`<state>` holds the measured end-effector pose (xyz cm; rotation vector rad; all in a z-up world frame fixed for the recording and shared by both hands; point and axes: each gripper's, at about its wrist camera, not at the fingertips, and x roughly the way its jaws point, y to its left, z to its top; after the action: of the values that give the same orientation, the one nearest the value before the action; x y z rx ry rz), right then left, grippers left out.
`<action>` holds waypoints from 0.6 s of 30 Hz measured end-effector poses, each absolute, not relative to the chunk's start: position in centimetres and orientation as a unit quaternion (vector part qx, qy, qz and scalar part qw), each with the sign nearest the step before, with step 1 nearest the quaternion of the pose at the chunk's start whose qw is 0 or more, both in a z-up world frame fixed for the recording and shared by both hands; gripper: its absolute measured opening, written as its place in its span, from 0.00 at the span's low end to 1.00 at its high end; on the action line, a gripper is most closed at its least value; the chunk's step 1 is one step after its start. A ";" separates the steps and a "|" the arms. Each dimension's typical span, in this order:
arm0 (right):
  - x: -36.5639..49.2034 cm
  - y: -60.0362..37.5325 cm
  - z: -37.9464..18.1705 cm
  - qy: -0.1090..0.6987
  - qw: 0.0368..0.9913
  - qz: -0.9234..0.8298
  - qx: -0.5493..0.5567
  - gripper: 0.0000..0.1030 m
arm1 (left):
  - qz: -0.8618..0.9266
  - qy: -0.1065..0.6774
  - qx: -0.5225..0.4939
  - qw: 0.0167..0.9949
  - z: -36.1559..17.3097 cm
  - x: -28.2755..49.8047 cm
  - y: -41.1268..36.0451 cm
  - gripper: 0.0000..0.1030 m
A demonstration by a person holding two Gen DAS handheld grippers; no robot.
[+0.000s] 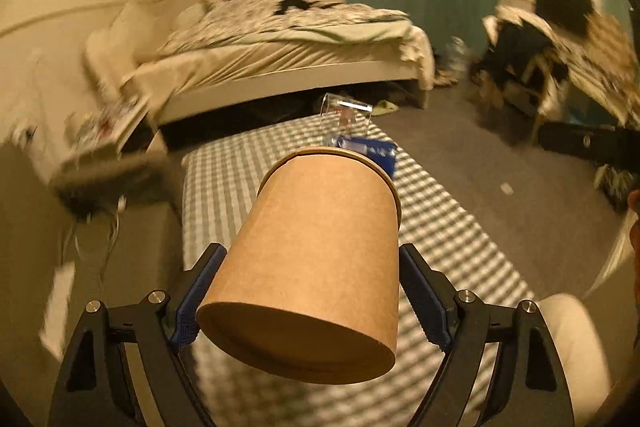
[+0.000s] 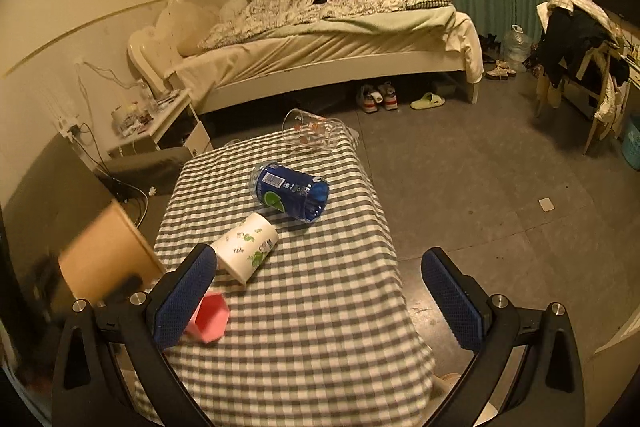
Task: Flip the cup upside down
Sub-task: 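Lift the brown cup with the left gripper and carry it toward the right gripper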
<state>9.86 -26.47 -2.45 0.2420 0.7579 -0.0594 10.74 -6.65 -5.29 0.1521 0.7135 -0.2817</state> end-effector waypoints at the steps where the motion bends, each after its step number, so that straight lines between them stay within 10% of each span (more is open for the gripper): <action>1: 9.2 -26.6 -2.3 0.368 0.922 -0.031 0.117 1.00 | -0.132 0.347 0.065 0.926 -5.6 9.8 -6.9 0.85; 18: 2.1 -31.0 -3.2 0.372 0.917 -0.059 0.131 1.00 | -0.060 0.363 0.034 0.929 -16.1 6.0 -13.0 0.85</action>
<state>2.10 -30.97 -3.22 0.2700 0.7652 -0.1211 6.03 -12.95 -16.07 0.0700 0.7426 -0.1221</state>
